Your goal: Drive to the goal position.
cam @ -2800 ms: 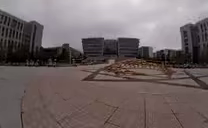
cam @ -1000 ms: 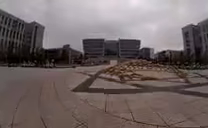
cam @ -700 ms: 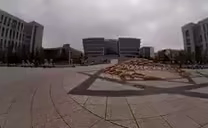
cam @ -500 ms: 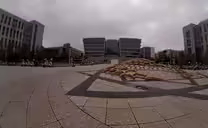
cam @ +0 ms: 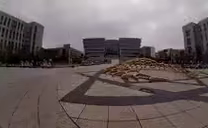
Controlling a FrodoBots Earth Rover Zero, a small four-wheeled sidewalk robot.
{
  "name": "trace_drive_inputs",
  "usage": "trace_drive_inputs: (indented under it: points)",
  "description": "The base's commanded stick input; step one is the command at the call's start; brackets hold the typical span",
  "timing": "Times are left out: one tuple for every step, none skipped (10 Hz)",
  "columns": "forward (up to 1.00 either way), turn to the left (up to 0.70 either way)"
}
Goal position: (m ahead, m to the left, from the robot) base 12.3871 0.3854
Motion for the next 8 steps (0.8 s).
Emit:
trace_drive_inputs:
  points:
    - [0.7,0.0]
    - [0.7,0.0]
    - [0.7,0.0]
    - [0.7,0.0]
    - [0.7,0.0]
    - [0.7,0.0]
    - [0.7,0.0]
    - [0.7,0.0]
